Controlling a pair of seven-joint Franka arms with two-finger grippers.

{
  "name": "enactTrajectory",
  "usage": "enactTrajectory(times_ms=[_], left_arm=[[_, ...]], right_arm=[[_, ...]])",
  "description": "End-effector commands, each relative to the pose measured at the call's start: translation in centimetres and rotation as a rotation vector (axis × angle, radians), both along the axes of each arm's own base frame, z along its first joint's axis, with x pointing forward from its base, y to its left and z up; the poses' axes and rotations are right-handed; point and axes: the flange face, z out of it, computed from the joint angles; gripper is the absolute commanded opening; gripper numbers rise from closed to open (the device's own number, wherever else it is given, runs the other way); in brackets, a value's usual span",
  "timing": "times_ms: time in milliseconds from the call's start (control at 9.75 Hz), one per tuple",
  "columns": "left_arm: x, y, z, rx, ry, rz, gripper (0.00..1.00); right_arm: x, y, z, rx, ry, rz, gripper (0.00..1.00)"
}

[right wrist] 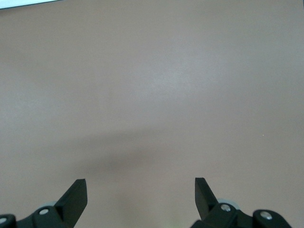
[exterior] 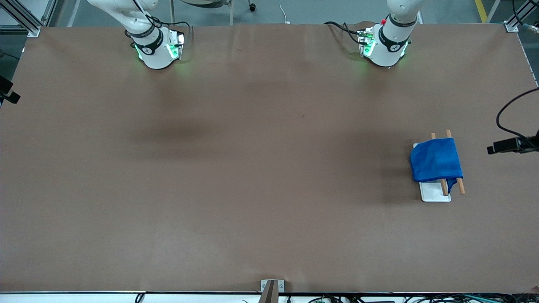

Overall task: Right arm passes towel to left arm to hang
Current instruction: 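Release the towel and raise the left gripper off the dowels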

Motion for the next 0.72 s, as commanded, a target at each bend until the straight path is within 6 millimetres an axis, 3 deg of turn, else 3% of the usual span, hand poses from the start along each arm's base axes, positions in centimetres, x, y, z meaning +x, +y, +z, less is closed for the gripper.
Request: enactTrajectory(times_ms=[0, 103, 205, 615], left_arm=[[-2.4, -5.6, 3.6, 0.064, -0.011, -0.022, 1.0], [-2.9, -7.0, 4.7, 0.065, -0.004, -0.051, 1.0], [-3.4, -8.1, 7.2, 0.059, -0.014, -0.069, 1.0], [-5.5, -12.4, 12.1, 0.081, -0.09, -0.128, 1.0]], right_arm=[[0.1, -0.1, 0.2, -0.017, -0.009, 0.015, 1.0], [0.1, -0.2, 0.2, -0.017, -0.006, 0.014, 1.0], [0.0, -0.1, 0.1, -0.016, 0.003, 0.013, 1.0], [0.0, -0.3, 0.2, -0.016, 0.0, 0.004, 1.0]])
